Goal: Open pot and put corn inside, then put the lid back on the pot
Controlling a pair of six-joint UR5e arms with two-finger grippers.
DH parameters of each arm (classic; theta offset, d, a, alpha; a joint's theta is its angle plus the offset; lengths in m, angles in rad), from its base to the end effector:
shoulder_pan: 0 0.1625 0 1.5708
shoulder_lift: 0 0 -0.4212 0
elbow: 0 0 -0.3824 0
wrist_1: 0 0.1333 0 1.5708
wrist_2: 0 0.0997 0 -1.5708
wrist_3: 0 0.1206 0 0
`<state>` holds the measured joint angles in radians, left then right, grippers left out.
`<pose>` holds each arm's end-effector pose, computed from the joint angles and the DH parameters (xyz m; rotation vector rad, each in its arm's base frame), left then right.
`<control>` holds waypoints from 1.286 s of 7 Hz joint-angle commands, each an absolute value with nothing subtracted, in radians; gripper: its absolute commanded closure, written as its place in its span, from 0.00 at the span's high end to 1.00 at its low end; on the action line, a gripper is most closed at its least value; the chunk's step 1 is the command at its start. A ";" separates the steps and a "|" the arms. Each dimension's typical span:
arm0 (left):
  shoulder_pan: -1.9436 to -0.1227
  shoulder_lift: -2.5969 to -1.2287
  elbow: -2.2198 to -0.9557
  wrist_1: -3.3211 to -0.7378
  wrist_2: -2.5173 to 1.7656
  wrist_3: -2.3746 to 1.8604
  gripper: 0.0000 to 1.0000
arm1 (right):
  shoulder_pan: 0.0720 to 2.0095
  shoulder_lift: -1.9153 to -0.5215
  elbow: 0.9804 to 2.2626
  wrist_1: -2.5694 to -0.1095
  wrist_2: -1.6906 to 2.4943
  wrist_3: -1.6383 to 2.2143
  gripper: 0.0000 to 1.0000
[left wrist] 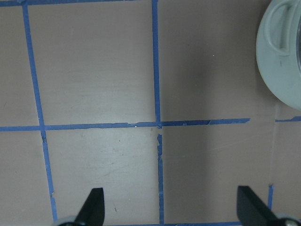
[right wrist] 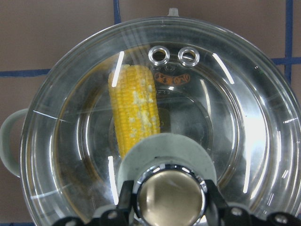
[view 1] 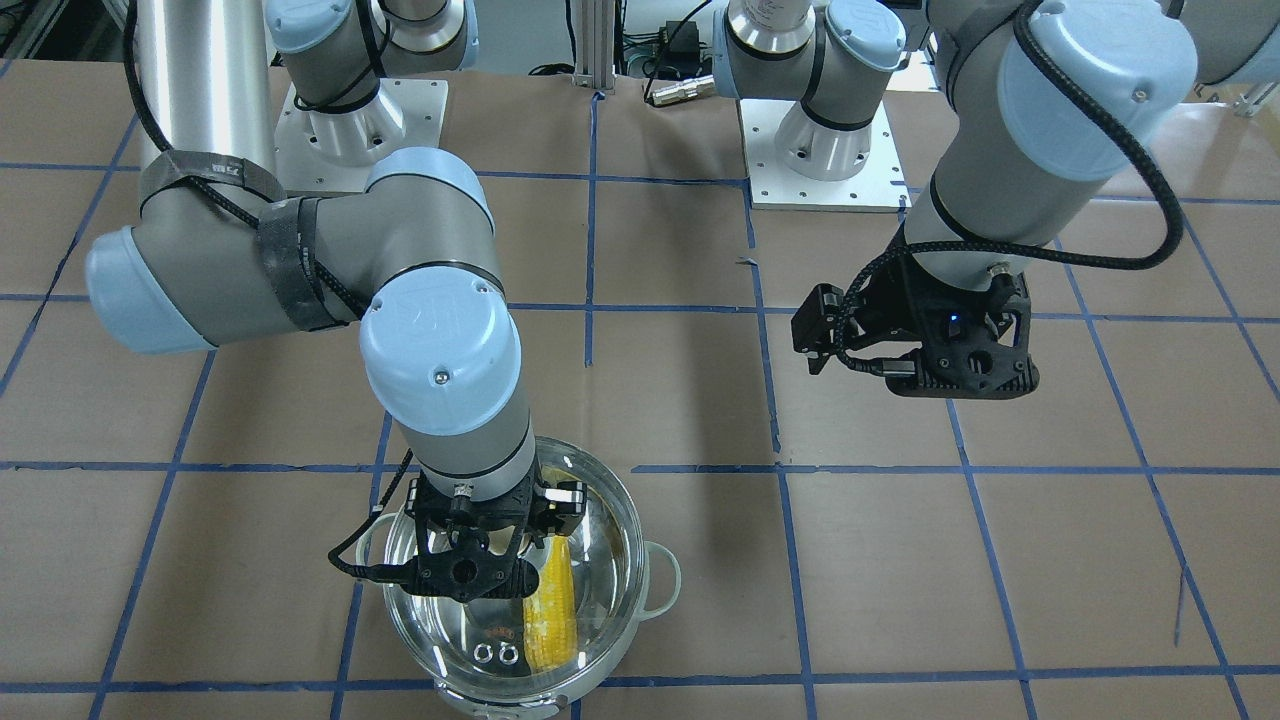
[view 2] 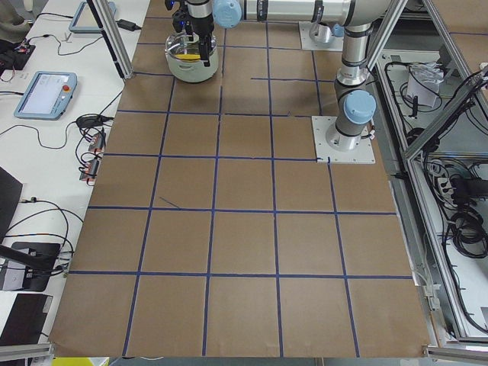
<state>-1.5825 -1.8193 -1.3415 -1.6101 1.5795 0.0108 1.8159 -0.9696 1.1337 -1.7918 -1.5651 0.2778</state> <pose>-0.1390 -0.5768 0.4372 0.0356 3.1313 0.0916 0.3052 -0.6678 0.3326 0.0508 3.1199 -0.0835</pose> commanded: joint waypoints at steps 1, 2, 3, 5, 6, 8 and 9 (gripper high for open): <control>-1.583 -1.819 -1.342 -1.609 1.580 0.011 1.00 | 1.813 -0.969 1.131 -1.792 -1.572 0.278 0.99; -1.583 -1.819 -1.342 -1.609 1.580 0.011 1.00 | 1.813 -0.971 1.124 -1.792 -1.571 0.275 1.00; -1.582 -1.821 -1.344 -1.608 1.580 0.012 1.00 | 1.801 -0.989 1.097 -1.773 -1.565 0.252 1.00; -1.582 -1.819 -1.341 -1.605 1.580 0.011 1.00 | 1.735 -1.121 1.136 -1.559 -1.575 0.041 1.00; -1.580 -1.821 -1.335 -1.608 1.578 0.011 1.00 | 1.685 -1.211 1.226 -1.554 -1.566 0.002 1.00; -1.582 -1.821 -1.344 -1.606 1.580 0.011 1.00 | 1.629 -1.395 1.446 -1.577 -1.560 -0.074 1.00; -1.580 -1.821 -1.344 -1.605 1.580 0.012 1.00 | 1.621 -1.440 1.462 -1.563 -1.571 -0.078 1.00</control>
<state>-1.5806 -1.8207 -1.3426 -1.6061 1.5795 0.0111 1.6402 -1.3627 1.4018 -1.5725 -1.5636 -0.0610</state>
